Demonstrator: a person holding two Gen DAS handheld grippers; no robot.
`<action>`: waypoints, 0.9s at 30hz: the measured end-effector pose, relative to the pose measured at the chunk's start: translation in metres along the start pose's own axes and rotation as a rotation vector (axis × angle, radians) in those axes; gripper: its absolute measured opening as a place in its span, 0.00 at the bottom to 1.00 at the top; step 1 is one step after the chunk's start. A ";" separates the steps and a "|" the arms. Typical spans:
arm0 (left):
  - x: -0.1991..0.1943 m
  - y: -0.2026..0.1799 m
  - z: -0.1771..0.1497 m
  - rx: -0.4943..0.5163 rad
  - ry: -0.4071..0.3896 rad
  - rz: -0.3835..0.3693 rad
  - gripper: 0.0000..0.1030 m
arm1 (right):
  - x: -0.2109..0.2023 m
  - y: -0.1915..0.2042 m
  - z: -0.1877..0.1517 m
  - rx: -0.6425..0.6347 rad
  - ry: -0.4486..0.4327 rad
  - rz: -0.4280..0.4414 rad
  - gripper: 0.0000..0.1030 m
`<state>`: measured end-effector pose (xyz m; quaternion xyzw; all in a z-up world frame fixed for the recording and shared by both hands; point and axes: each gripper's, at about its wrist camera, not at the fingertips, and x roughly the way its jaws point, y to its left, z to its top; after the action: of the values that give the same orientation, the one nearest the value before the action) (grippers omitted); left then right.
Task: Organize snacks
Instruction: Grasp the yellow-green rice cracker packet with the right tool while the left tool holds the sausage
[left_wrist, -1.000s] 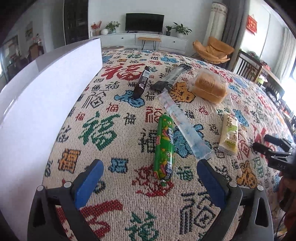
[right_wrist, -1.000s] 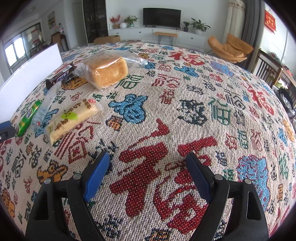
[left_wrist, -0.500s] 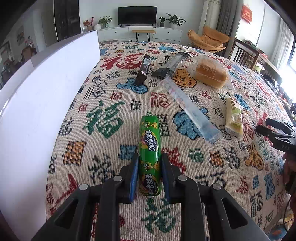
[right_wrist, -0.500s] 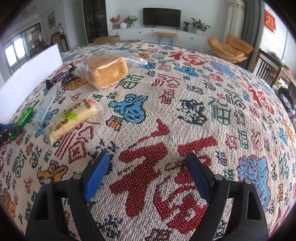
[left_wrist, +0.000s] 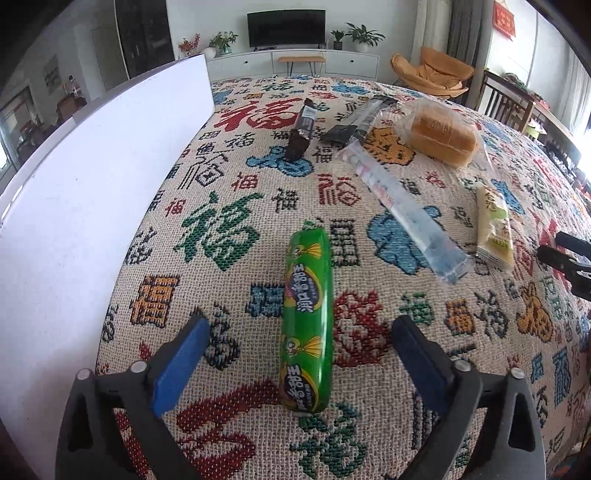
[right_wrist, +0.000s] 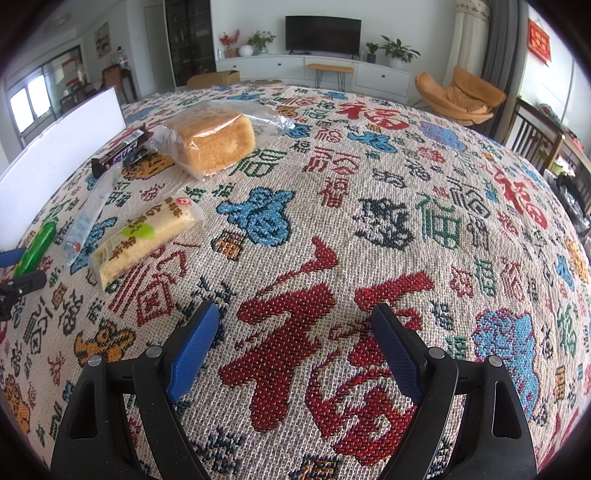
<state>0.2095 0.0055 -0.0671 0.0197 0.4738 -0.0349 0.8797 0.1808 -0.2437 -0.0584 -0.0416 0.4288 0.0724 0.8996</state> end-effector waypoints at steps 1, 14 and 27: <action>0.000 0.003 0.000 -0.013 -0.007 -0.004 1.00 | 0.000 0.000 0.000 0.000 0.000 0.000 0.84; 0.000 0.004 -0.002 -0.016 -0.021 -0.001 1.00 | -0.005 -0.007 0.009 0.173 0.029 0.100 0.83; -0.001 0.004 -0.002 -0.017 -0.022 -0.004 1.00 | 0.049 0.104 0.082 0.199 0.263 0.138 0.59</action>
<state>0.2080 0.0094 -0.0672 0.0108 0.4644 -0.0329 0.8849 0.2571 -0.1249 -0.0465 0.0683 0.5498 0.0851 0.8281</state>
